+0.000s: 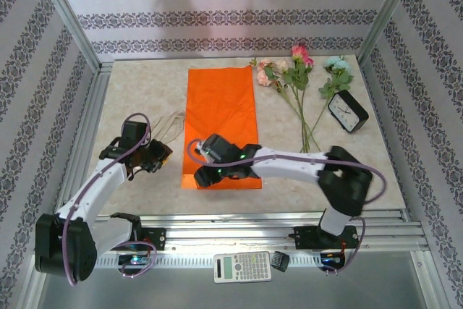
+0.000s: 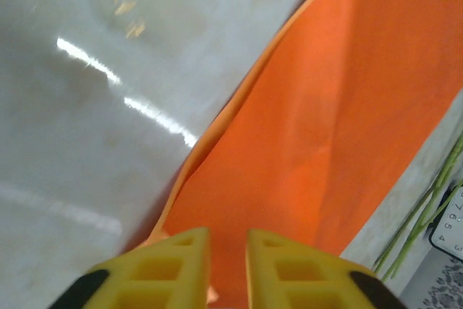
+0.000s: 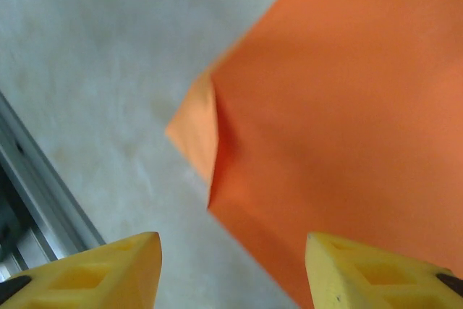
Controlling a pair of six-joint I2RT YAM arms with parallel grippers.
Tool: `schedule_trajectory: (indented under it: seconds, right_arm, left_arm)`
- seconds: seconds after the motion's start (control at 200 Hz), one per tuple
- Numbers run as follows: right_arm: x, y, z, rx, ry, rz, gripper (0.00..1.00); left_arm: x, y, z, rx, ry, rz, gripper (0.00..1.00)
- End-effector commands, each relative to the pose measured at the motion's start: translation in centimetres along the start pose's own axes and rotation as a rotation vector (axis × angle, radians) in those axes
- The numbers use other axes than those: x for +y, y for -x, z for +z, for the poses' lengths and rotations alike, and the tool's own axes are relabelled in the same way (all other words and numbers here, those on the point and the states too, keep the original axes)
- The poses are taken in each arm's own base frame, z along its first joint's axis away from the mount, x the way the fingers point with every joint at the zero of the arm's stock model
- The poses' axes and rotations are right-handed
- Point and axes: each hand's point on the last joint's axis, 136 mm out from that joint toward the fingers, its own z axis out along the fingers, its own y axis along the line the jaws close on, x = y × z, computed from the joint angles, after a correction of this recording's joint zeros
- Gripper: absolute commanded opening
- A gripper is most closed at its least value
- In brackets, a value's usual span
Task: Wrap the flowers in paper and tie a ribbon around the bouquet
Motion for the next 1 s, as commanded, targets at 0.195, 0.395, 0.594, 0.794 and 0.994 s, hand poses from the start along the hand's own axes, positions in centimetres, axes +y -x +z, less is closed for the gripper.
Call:
schedule_trajectory:
  seconds: [0.195,0.395,0.594,0.794,0.994]
  right_arm:
    - [1.8,2.5,3.9,0.070,0.095,0.022,0.50]
    - [1.7,1.8,5.5,0.116,0.116,0.041,0.38]
    - [1.5,1.6,5.9,0.120,0.100,0.057,0.25]
    - [1.8,4.3,2.7,-0.016,0.074,0.047,0.00]
    - [0.1,6.9,-5.6,-0.236,0.010,0.114,0.00]
  left_arm:
    - [3.3,-3.1,-0.5,0.092,0.062,-0.119,0.05]
    - [3.3,-3.1,-0.5,0.089,0.063,-0.118,0.02]
    - [2.9,-3.1,-0.7,0.095,0.054,-0.105,0.02]
    - [2.4,-3.3,-0.8,0.110,0.033,-0.105,0.00]
    - [0.7,-3.0,-0.9,0.120,-0.002,-0.103,0.00]
